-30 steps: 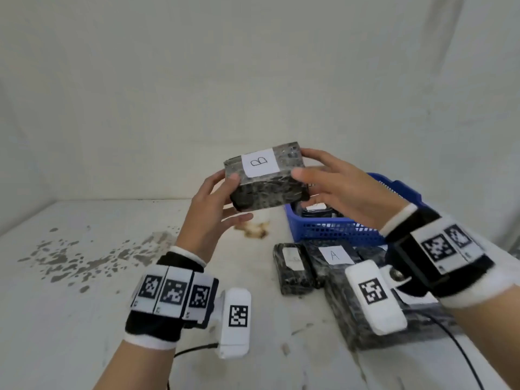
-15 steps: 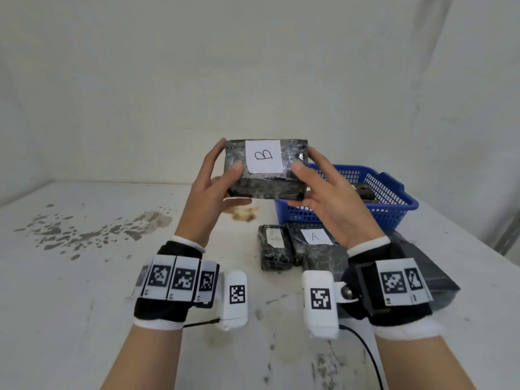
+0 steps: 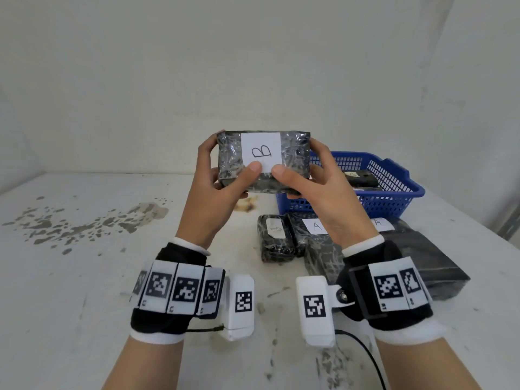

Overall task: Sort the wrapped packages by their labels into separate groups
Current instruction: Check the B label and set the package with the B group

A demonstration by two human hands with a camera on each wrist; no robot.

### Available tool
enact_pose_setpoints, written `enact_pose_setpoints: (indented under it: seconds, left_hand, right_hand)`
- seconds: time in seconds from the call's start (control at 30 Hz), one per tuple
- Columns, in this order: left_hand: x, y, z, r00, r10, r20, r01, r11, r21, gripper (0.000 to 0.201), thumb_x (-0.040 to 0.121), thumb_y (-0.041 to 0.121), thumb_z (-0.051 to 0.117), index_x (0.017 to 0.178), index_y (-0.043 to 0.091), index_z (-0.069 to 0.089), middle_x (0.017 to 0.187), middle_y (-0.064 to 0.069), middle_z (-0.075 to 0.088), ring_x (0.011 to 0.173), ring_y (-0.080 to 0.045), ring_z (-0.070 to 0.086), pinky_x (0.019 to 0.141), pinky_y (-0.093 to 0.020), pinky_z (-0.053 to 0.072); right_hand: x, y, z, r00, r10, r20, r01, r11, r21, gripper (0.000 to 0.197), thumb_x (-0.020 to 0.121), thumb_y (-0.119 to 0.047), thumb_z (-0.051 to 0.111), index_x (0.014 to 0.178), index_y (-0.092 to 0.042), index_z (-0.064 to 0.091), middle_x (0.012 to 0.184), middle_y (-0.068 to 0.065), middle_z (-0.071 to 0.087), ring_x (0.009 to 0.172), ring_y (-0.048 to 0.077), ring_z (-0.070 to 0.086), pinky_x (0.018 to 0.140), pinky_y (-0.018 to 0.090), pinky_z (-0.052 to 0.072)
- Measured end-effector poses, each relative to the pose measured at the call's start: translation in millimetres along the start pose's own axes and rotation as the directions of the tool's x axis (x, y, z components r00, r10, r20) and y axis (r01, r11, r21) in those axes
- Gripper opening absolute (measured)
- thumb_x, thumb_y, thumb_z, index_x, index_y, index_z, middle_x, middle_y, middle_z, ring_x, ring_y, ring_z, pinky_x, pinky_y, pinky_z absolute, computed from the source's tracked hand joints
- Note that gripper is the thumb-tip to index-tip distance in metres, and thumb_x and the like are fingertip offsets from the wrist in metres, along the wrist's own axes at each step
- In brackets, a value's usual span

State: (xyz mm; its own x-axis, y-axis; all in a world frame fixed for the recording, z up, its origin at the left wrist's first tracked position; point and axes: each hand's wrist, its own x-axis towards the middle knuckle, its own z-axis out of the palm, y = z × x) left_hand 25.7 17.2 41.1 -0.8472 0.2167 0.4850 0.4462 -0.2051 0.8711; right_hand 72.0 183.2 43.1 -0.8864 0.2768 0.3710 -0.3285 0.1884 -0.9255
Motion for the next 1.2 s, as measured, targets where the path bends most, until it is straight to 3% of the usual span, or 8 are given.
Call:
enact_pose_setpoints:
  seconds: [0.13,0.27,0.4,0.63,0.73,0.8,0.97,1.2]
  left_hand:
    - [0,-6,4,1.0,-0.002,-0.001,0.002,1.0,0.022,0.06,0.087,0.019,0.068,0.133,0.025,0.03,0.107,-0.001,0.068,0.087,-0.011,0.07,0.062,-0.022,0.055]
    - [1,-5,3,1.0,0.024,0.007,-0.025,0.998,0.049,0.062,0.088,0.027,0.069,0.136,0.027,0.03,0.118,-0.004,0.064,0.098,-0.015,0.069,0.074,-0.028,0.056]
    - [-1,-1,3,1.0,-0.013,0.019,0.013,1.0,-0.013,0.047,0.095,0.024,0.058,0.137,0.027,0.036,0.108,0.007,0.065,0.086,-0.009,0.069,0.062,-0.027,0.057]
    - [0,1,0,0.999,-0.05,-0.017,0.048,0.997,-0.058,0.032,0.101,0.028,0.046,0.131,0.021,0.041,0.098,0.005,0.065,0.074,-0.006,0.068,0.054,-0.026,0.055]
    - [-1,4,-1,0.998,-0.056,-0.022,0.054,0.997,-0.064,0.024,0.101,0.027,0.046,0.124,0.02,0.043,0.087,0.006,0.065,0.066,-0.004,0.067,0.05,-0.023,0.053]
    - [-2,6,0,0.997,-0.07,-0.018,0.069,0.995,-0.071,0.02,0.1,0.024,0.048,0.12,0.02,0.045,0.078,0.009,0.065,0.061,-0.004,0.065,0.05,-0.022,0.053]
    - [-4,5,5,0.997,-0.074,-0.039,0.071,0.996,-0.057,0.021,0.095,0.029,0.057,0.111,0.023,0.044,0.084,0.002,0.059,0.062,-0.003,0.063,0.052,-0.022,0.052]
    - [-5,1,6,0.999,-0.04,-0.036,0.04,0.999,-0.01,0.041,0.087,0.039,0.062,0.12,0.025,0.043,0.092,0.005,0.063,0.076,-0.004,0.063,0.064,-0.02,0.052]
  right_hand:
    - [-1,3,5,1.0,0.01,-0.025,-0.012,0.998,-0.07,0.094,0.064,-0.058,0.084,0.143,-0.043,0.035,0.128,0.0,0.063,0.105,0.02,0.07,0.084,0.042,0.062]
    - [-2,2,6,0.999,0.028,-0.033,-0.03,0.997,-0.077,0.082,0.077,-0.051,0.081,0.144,-0.04,0.035,0.127,0.003,0.061,0.085,0.02,0.073,0.059,0.031,0.057]
    - [-3,1,7,0.998,0.033,-0.046,-0.035,0.999,-0.04,0.067,0.081,-0.049,0.076,0.138,-0.04,0.042,0.12,0.004,0.066,0.075,0.018,0.069,0.051,0.026,0.05]
    - [-3,-3,3,0.998,0.049,-0.033,-0.048,0.999,0.015,0.047,0.095,-0.047,0.061,0.136,-0.029,0.049,0.114,0.007,0.071,0.076,0.032,0.074,0.058,0.035,0.054]
    - [-5,-5,3,0.998,0.058,-0.021,-0.057,0.997,0.044,0.03,0.095,-0.046,0.061,0.121,-0.032,0.057,0.109,0.025,0.064,0.085,0.046,0.065,0.06,0.038,0.058]
    - [-7,-6,3,0.997,0.077,-0.021,-0.076,0.995,0.064,0.02,0.095,-0.044,0.062,0.112,-0.034,0.059,0.101,0.03,0.054,0.085,0.037,0.06,0.058,0.037,0.06]
    - [-9,-8,4,0.997,0.067,-0.042,-0.065,0.997,0.05,0.024,0.092,-0.043,0.065,0.111,-0.028,0.059,0.082,-0.01,0.071,0.081,0.008,0.071,0.062,0.049,0.063]
    - [-14,-6,9,0.998,0.023,-0.056,-0.023,1.0,-0.006,0.033,0.083,-0.044,0.076,0.105,-0.031,0.056,0.104,0.011,0.072,0.094,0.026,0.073,0.069,0.052,0.063]
